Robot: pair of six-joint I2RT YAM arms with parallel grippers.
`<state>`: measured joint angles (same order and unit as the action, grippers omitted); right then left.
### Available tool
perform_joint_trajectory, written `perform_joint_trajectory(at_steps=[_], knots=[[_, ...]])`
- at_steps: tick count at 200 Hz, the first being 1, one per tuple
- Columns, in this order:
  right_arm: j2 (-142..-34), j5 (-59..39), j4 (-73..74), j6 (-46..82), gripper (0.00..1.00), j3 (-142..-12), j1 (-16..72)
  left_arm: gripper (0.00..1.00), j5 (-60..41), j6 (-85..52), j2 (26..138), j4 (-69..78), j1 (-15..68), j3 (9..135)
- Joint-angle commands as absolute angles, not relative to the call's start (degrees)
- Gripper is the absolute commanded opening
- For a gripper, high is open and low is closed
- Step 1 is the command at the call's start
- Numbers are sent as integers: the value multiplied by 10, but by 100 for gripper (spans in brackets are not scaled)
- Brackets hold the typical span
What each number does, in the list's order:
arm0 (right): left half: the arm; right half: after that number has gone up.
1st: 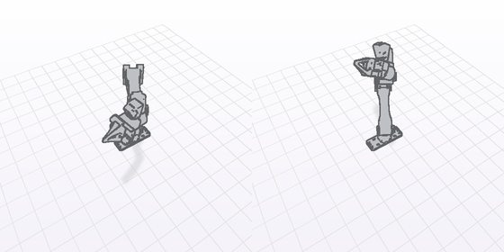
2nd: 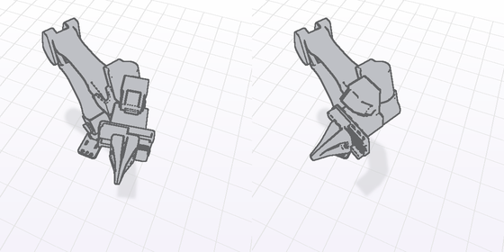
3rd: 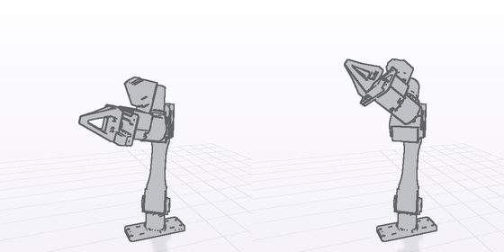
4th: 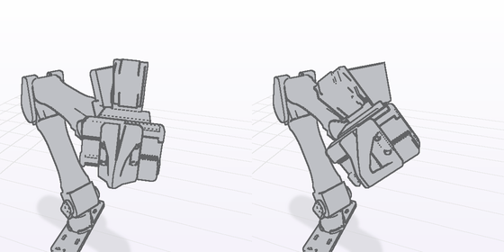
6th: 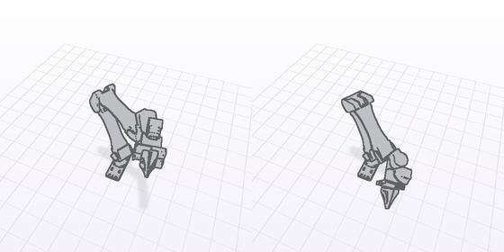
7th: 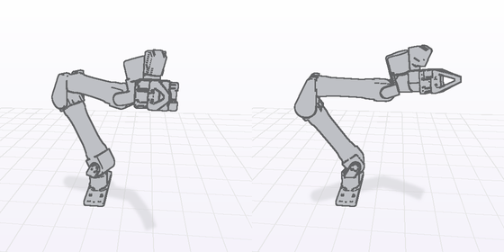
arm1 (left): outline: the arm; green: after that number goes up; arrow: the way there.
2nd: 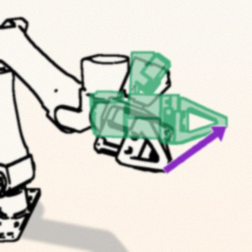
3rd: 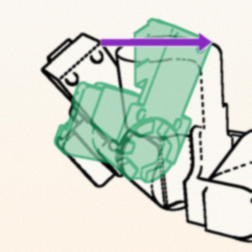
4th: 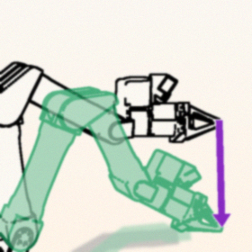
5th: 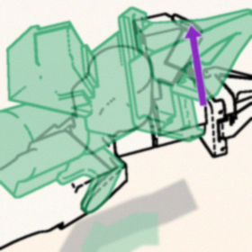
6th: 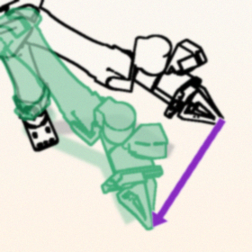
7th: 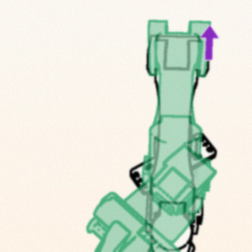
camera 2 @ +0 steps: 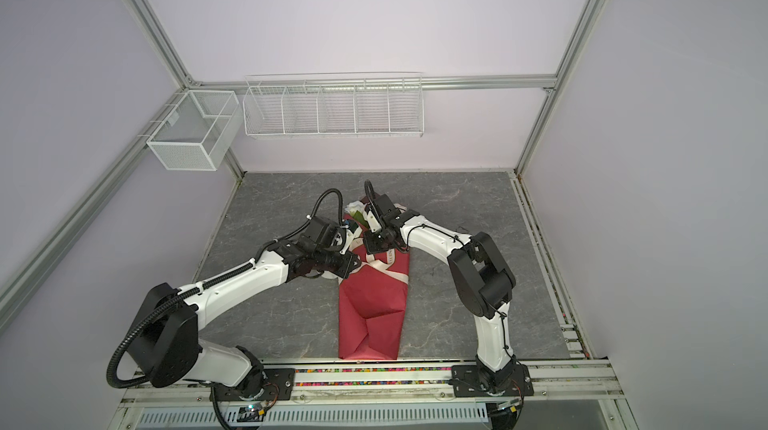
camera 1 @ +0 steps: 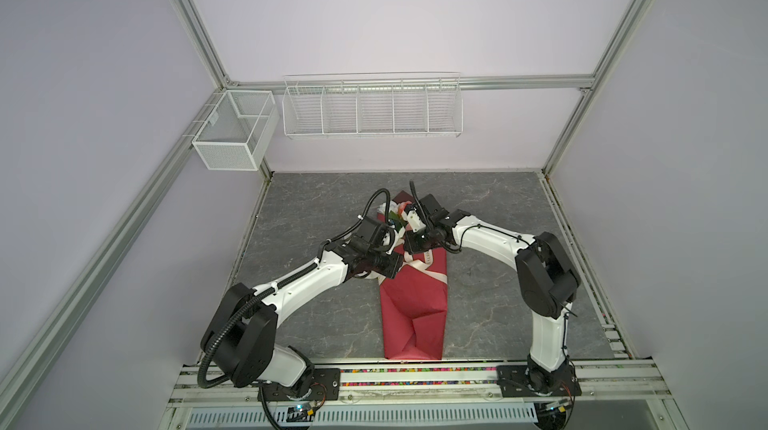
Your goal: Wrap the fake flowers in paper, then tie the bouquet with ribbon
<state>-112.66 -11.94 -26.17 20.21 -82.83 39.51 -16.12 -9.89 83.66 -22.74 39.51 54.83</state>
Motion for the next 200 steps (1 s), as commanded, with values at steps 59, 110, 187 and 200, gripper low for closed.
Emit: perform_joint_trajectory(at_steps=[59, 110, 187, 200], knots=[[-1080, -113, -258, 210, 10, -790, 384, 0, -162, -113, 818, -204, 396, 534], [-1113, -228, -272, 181, 11, -800, 384, 0, -157, -122, 807, -189, 396, 521], [-1007, -149, -353, 151, 58, -791, 345, 0, -144, -123, 797, -195, 395, 518], [-986, -157, -355, 142, 60, -773, 339, 0, -143, -122, 795, -195, 395, 517]])
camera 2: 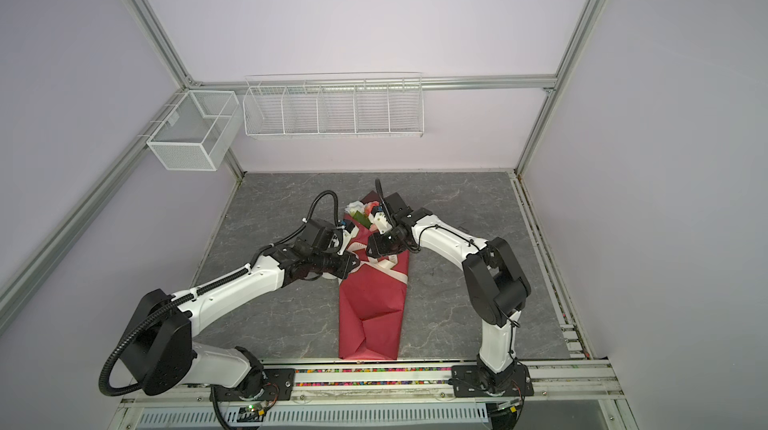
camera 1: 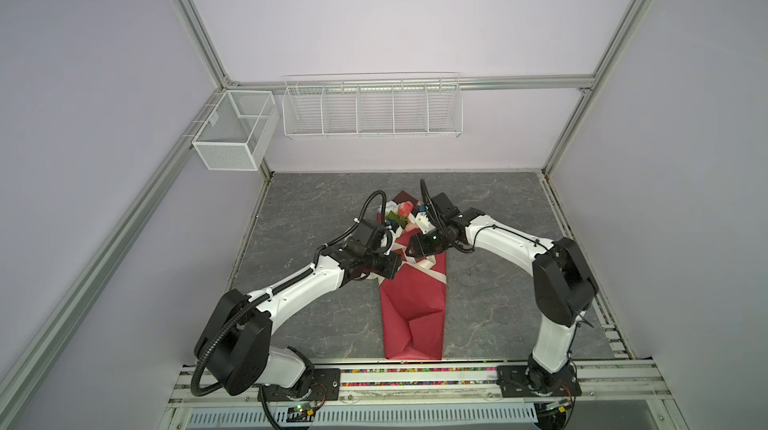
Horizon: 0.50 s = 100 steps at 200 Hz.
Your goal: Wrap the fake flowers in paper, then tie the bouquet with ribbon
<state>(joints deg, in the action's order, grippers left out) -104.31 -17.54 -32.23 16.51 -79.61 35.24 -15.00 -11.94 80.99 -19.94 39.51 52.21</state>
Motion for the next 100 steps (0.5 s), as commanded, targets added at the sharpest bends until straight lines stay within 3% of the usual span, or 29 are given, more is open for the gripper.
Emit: perform_joint_trajectory(at_steps=[1, 42, 100], knots=[[-985, -158, -357, 141, 60, -773, 338, 0, -143, -122, 795, -195, 395, 517], [-963, -197, -357, 122, 57, -716, 333, 0, -147, -122, 801, -193, 395, 519], [-1043, -251, -371, 98, 47, -760, 339, 0, -155, -123, 809, -195, 395, 522]])
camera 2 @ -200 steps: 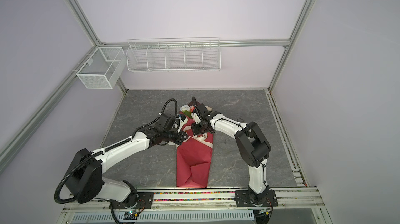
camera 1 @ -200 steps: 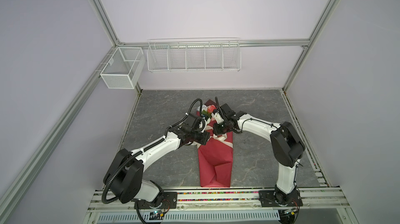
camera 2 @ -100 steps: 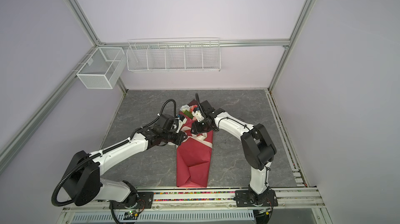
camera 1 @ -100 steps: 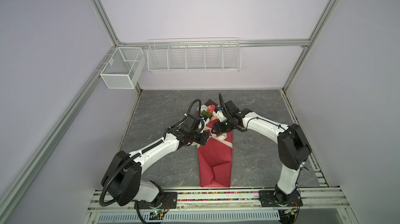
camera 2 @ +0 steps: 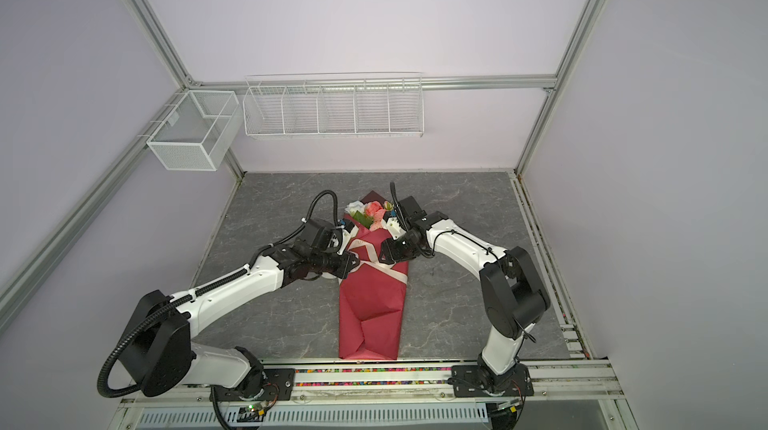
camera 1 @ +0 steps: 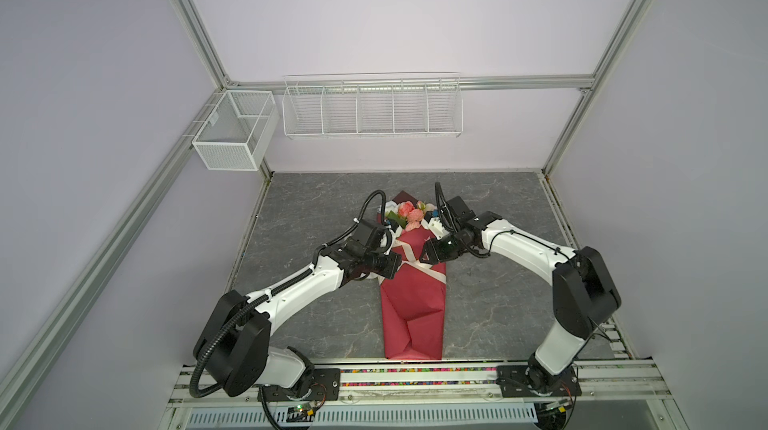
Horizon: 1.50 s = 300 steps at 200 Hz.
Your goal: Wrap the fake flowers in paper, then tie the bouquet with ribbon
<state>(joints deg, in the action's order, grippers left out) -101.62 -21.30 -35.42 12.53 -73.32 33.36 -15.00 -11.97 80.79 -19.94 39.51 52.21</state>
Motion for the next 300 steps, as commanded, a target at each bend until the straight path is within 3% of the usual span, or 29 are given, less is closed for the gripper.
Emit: perform_joint_trajectory(at_steps=[1, 27, 68, 113, 177, 222, 239, 300], knots=[[-1045, -252, -371, 97, 46, -761, 339, 0, -155, -123, 809, -195, 395, 522], [-1060, -276, -375, 89, 20, -786, 340, 0, -154, -123, 808, -199, 395, 523], [-1071, -260, -346, 113, 9, -798, 339, 0, -154, -125, 805, -195, 395, 521], [-1115, -302, -310, 134, 13, -794, 362, 0, -152, -131, 798, -185, 395, 519], [-1084, -370, -330, 109, 22, -768, 375, 0, -132, -136, 793, -183, 395, 518], [-1000, -252, -319, 141, 48, -726, 365, 0, -134, -140, 795, -184, 394, 517], [-958, -188, -328, 149, 53, -719, 360, 0, -137, -141, 798, -184, 394, 517], [-850, -122, -157, 139, 45, -558, 436, 0, -126, -149, 807, -183, 394, 519]])
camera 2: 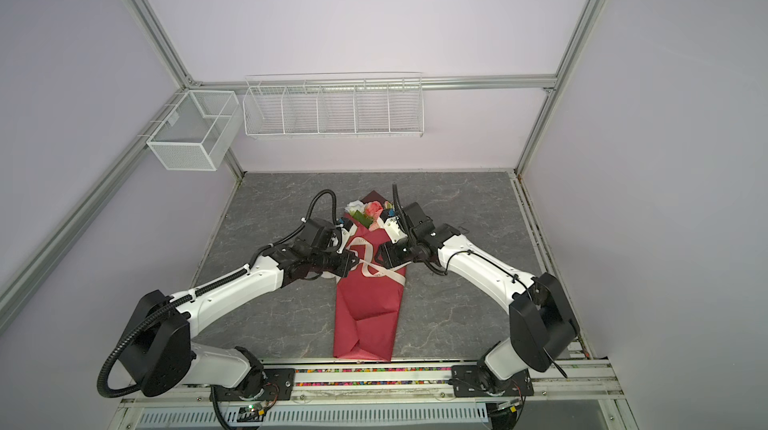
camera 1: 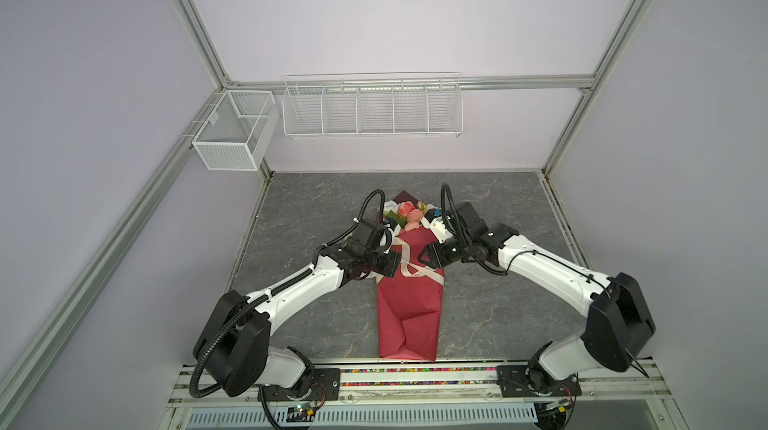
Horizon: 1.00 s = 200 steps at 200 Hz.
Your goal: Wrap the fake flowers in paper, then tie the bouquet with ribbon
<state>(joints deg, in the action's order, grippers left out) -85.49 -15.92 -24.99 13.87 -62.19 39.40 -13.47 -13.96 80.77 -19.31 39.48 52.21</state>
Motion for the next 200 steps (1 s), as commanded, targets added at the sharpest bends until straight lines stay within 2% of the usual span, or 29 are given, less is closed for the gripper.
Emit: perform_joint_trajectory(at_steps=[1, 37, 86, 150, 171, 200], knots=[[-851, -121, -154, 140, 44, -557, 438, 0, -126, -149, 807, -182, 394, 519], [-905, -82, -98, 179, 41, -554, 469, 0, -128, -156, 819, -182, 394, 523], [-947, -43, -34, 196, 43, -555, 472, 0, -133, -164, 828, -185, 394, 528], [-987, -54, -7, 184, 44, -546, 483, 0, -134, -173, 835, -177, 394, 522], [-988, -48, -8, 182, 39, -543, 487, 0, -133, -176, 839, -183, 394, 527], [-979, -49, -24, 174, 24, -543, 488, 0, -126, -178, 842, -184, 394, 524]])
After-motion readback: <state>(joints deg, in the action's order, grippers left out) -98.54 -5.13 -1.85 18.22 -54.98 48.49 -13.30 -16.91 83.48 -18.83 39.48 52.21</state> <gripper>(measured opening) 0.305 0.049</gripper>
